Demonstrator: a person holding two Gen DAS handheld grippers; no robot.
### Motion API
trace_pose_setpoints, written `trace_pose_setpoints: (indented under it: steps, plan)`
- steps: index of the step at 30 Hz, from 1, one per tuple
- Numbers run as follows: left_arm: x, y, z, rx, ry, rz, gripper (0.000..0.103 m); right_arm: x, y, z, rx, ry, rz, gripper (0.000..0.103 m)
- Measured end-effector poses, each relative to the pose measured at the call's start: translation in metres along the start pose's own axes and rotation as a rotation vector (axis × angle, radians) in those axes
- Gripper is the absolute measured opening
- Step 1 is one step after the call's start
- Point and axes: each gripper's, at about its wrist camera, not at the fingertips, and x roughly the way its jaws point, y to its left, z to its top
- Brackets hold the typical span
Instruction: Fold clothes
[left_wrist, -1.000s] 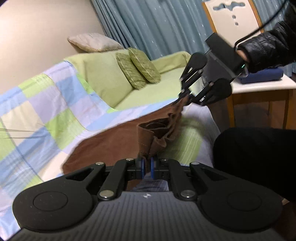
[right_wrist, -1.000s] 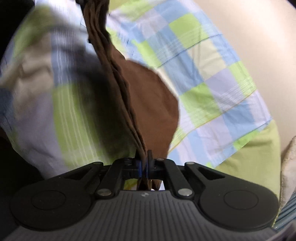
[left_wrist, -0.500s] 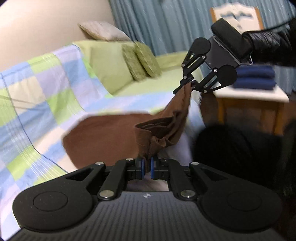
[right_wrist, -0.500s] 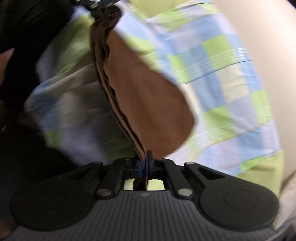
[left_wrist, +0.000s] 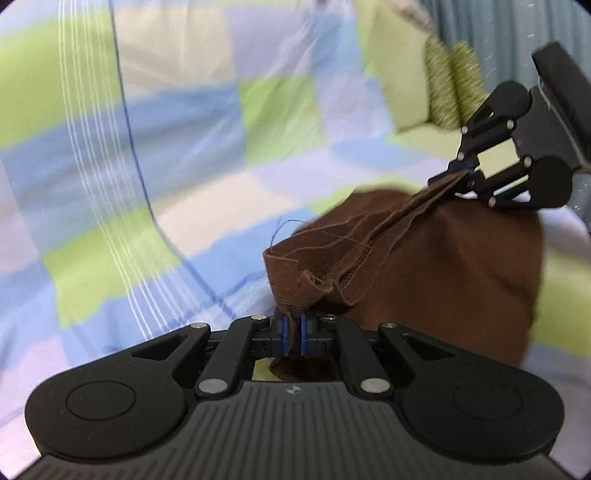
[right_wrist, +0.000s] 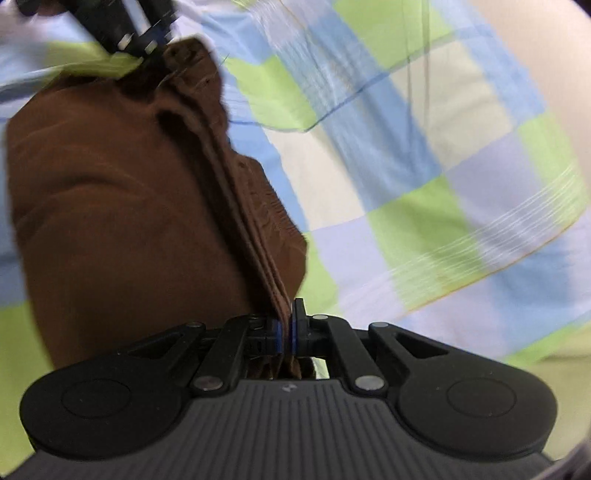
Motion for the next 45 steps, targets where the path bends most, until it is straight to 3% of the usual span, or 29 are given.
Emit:
trace_pose_setpoints:
  steps: [4, 6, 8, 10, 14, 16, 20, 24, 27, 28, 30, 32, 35, 39, 42, 45]
  plan:
    - [0.004, 0.020, -0.006, -0.092, -0.032, -0.065, 0.005, 0.026, -0.006, 0.005, -0.027, 0.018, 0.048, 0.003]
    - [0.005, 0.028, -0.004, -0.140, -0.056, -0.084, 0.005, 0.026, -0.021, -0.003, -0.007, -0.016, 0.020, 0.013]
    - [0.007, 0.039, -0.002, -0.227, -0.071, -0.086, 0.011, 0.027, -0.040, -0.002, 0.101, -0.064, 0.003, 0.026]
    - [0.010, 0.047, -0.004, -0.281, -0.070, -0.058, 0.025, 0.032, -0.057, -0.012, 0.259, -0.096, -0.034, 0.040]
    - [0.006, 0.054, -0.009, -0.335, -0.089, -0.022, 0.029, 0.032, -0.065, -0.033, 0.499, -0.100, -0.084, 0.040]
    - [0.000, 0.055, -0.008, -0.329, -0.103, 0.014, 0.038, 0.023, -0.065, -0.047, 0.607, -0.119, -0.049, 0.043]
    - [-0.021, 0.063, -0.011, -0.361, -0.131, 0.082, 0.041, 0.005, -0.055, -0.071, 0.733, -0.148, 0.009, 0.049]
    - [-0.043, 0.041, -0.014, -0.235, -0.136, 0.067, 0.041, -0.032, -0.038, -0.093, 0.860, -0.241, 0.024, 0.049]
    - [-0.069, -0.009, -0.027, -0.027, -0.141, 0.008, 0.049, -0.058, -0.019, -0.098, 0.888, -0.356, 0.053, 0.049]
    - [-0.079, -0.037, -0.036, 0.094, -0.139, -0.006, 0.053, -0.061, -0.013, -0.097, 0.884, -0.360, 0.059, 0.049]
    - [-0.089, -0.067, -0.047, 0.239, -0.146, -0.004, 0.053, -0.071, 0.007, -0.097, 0.855, -0.343, 0.064, 0.049]
    - [-0.093, -0.107, -0.063, 0.449, -0.145, 0.030, 0.054, -0.073, 0.018, -0.104, 0.850, -0.312, 0.054, 0.049]
    - [-0.081, -0.141, -0.078, 0.673, -0.121, 0.113, 0.054, -0.073, 0.021, -0.126, 0.992, -0.288, 0.106, 0.049]
    - [-0.059, -0.157, -0.080, 0.808, -0.101, 0.197, 0.052, -0.061, 0.021, -0.146, 1.199, -0.269, 0.185, 0.049]
    - [-0.043, -0.159, -0.082, 0.884, -0.054, 0.242, 0.012, -0.044, 0.022, -0.163, 1.380, -0.274, 0.272, 0.049]
    - [-0.045, -0.154, -0.084, 0.870, -0.043, 0.225, 0.010, -0.027, 0.022, -0.181, 1.535, -0.298, 0.368, 0.019]
